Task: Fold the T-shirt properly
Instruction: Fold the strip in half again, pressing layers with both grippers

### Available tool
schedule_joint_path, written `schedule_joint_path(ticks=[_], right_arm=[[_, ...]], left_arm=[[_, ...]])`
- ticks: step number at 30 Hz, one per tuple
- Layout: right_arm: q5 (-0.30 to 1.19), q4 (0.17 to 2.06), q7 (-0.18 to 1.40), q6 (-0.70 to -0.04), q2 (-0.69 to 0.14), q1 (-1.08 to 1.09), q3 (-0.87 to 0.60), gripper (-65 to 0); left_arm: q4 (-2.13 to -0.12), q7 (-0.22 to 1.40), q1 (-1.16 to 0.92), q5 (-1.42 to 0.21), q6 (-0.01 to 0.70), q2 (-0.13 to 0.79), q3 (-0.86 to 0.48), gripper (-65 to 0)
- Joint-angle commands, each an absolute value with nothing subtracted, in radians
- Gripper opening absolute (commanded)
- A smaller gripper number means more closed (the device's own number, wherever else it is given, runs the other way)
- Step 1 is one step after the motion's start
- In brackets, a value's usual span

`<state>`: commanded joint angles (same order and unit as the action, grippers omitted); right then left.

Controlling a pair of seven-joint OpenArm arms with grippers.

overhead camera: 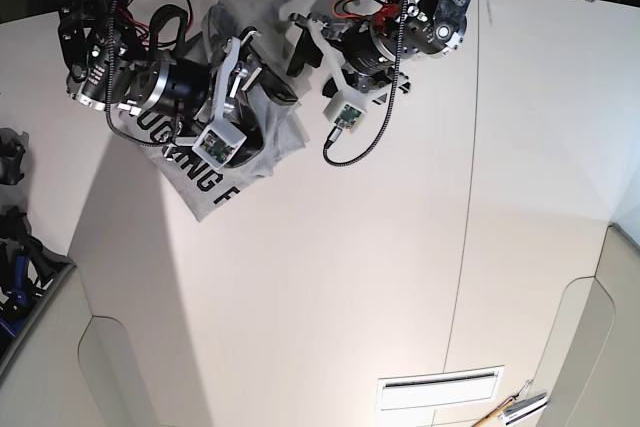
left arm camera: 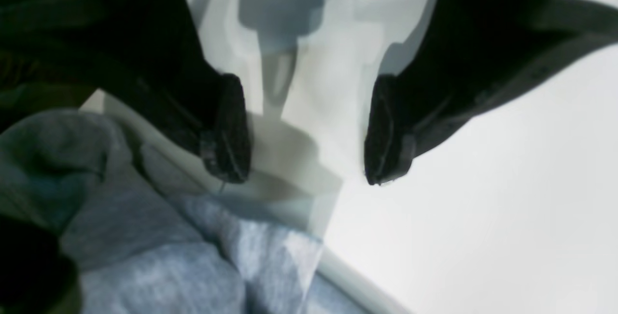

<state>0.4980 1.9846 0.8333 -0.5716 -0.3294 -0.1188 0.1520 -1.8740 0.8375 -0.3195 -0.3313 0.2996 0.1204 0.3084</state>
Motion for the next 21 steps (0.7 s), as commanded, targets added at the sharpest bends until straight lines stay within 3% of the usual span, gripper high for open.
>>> schedule_joint_path(ticks=[9, 11, 14, 16, 19, 20, 21], right_arm=[[0.513, 1.988, 0.834, -0.564, -0.329, -0.021, 0.096, -22.8], [0.513, 1.988, 0.833, -0.556, -0.329, 0.001, 0.049, -22.8], [0.511, 1.987, 0.821, -0.552, -0.329, 0.028, -0.025, -23.7], [0.485, 1.974, 0.786, -0.545, -0.329, 0.027, -0.062, -33.3], [0.427, 1.912, 0.730, -0.519, -0.329, 0.028, -0.080, -60.8], [0.406, 1.882, 0.702, -0.506, -0.329, 0.029, -0.080, -65.0], [0.397, 1.845, 0.683, -0.501, -0.329, 0.037, -0.080, -65.0]], left_arm=[[-2.094, 0.849, -0.374, -0.336, 0.329, 0.119, 0.082, -24.7], [-2.135, 0.844, -0.402, -0.358, 0.362, 0.119, 0.077, -29.5], [-2.183, 0.842, -0.448, -0.493, 0.449, 0.119, 0.081, -45.0], [-2.202, 0.841, -0.463, -0.581, 0.529, 0.119, 0.098, -51.4], [-2.204, 0.804, -0.463, -0.586, 0.545, 0.114, 0.179, -54.1], [-2.203, 0.791, -0.463, -0.553, 0.543, 0.113, 0.223, -56.9], [-2.199, 0.768, -0.463, -0.512, 0.542, 0.113, 0.273, -60.0]])
